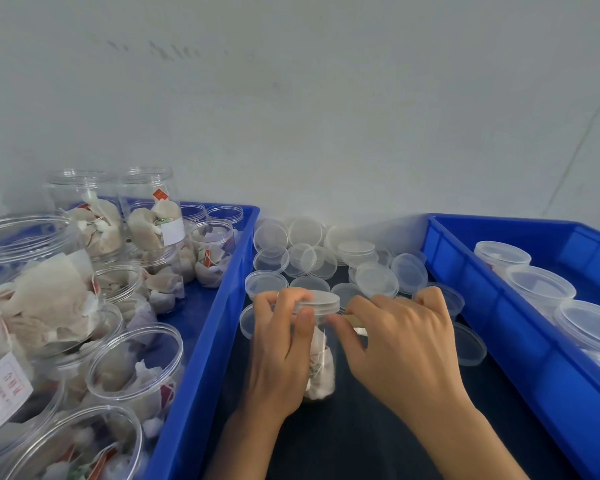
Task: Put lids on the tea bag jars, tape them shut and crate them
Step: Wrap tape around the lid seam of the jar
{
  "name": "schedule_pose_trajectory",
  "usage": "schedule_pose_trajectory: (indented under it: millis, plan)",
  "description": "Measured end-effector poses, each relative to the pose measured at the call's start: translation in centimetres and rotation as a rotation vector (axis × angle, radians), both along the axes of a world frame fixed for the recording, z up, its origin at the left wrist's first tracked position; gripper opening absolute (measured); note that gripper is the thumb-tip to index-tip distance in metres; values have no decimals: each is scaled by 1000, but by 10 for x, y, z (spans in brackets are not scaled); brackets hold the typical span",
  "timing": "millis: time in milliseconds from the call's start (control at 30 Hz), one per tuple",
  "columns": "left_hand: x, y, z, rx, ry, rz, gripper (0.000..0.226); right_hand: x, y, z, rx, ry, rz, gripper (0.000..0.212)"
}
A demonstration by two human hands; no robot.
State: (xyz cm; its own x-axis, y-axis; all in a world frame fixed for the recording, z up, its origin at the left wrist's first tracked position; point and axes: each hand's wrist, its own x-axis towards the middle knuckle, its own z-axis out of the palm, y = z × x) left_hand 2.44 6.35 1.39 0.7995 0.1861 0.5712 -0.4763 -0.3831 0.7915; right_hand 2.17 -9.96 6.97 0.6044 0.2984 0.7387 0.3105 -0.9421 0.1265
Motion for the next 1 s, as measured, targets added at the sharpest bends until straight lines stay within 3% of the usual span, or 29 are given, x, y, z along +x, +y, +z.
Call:
schedule_pose_trajectory:
  millis: [433, 600, 1000]
  plan:
    - [2, -1, 4, -9, 90, 1, 25, 2, -3, 8, -29, -20, 23, 40]
    - [2, 1, 5, -73, 143, 76, 41, 1, -9, 12, 42, -61, 197, 17]
    - [-3, -1, 9, -62, 111, 51, 31, 5, -11, 18, 228, 58, 298, 25]
